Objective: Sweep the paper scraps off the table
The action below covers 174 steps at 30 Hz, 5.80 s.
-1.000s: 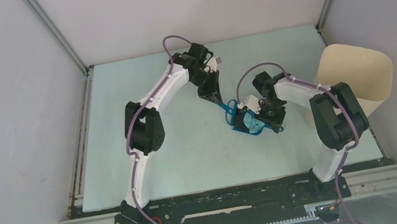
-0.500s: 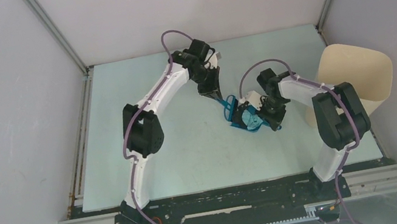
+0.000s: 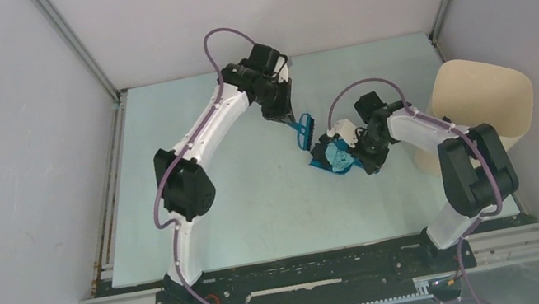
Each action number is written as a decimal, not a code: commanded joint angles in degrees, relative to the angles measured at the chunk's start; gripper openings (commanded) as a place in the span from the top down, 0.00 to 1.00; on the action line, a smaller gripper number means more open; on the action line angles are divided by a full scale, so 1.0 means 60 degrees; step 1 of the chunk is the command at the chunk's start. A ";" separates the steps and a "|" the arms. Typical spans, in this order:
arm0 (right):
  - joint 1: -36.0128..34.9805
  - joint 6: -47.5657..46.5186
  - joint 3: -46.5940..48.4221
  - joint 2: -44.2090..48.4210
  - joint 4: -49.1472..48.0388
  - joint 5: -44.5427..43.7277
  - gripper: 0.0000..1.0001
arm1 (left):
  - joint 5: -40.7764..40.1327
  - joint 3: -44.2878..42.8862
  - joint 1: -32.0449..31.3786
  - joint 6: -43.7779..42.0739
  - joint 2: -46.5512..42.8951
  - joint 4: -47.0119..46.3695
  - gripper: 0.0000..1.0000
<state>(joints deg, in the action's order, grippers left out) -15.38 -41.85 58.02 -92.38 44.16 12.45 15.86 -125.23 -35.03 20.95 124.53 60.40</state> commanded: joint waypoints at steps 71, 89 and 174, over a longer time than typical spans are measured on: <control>0.6878 -0.1026 0.8400 0.2661 0.7946 0.1689 1.00 | -0.0171 0.8571 -0.0222 -0.1565 -0.5405 -0.2119 1.00; 0.9266 -0.3307 0.9202 0.1639 0.7947 -0.0662 1.00 | 0.1263 1.0072 -0.0241 0.0079 -0.7976 -0.5969 1.00; -0.0443 0.0213 0.3061 0.2024 0.4704 -0.0579 1.00 | 0.1666 0.9777 0.0973 0.0757 -0.6733 -0.4492 1.00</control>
<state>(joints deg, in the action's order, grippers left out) -17.78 -45.91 81.76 -79.05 75.20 -0.30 21.89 -65.91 -33.19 21.56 81.52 34.68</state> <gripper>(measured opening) 0.220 0.033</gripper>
